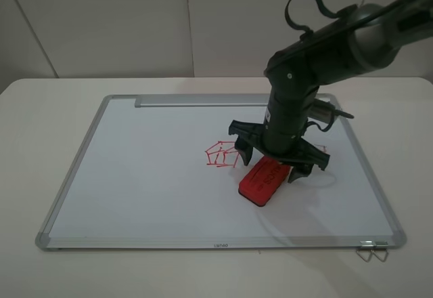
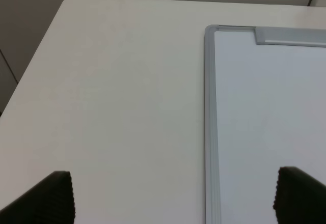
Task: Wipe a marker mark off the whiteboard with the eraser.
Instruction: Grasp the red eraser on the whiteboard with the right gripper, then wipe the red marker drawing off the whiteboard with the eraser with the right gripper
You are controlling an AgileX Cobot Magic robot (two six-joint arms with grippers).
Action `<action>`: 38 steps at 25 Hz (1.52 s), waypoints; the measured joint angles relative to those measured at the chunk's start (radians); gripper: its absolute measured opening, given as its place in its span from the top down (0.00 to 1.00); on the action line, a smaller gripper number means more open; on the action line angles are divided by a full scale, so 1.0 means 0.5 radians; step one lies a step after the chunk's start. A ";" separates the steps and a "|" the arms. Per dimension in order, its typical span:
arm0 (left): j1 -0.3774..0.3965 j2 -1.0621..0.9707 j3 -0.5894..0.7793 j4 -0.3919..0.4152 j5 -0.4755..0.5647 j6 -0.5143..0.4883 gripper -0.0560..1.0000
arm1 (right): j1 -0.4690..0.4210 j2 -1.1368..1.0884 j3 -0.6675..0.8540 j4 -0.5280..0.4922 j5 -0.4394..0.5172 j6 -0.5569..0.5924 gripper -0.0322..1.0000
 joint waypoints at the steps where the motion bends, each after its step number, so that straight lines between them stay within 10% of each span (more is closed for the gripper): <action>1: 0.000 0.000 0.000 0.000 0.000 0.000 0.21 | 0.000 0.007 0.000 0.006 -0.006 0.000 0.30; 24: 0.000 0.000 0.000 0.000 0.000 0.000 0.21 | 0.000 0.014 0.000 -0.008 0.004 -0.016 0.48; 38: 0.000 0.000 0.000 0.000 0.000 0.000 0.21 | 0.024 0.024 -0.617 -0.012 0.573 -1.355 0.48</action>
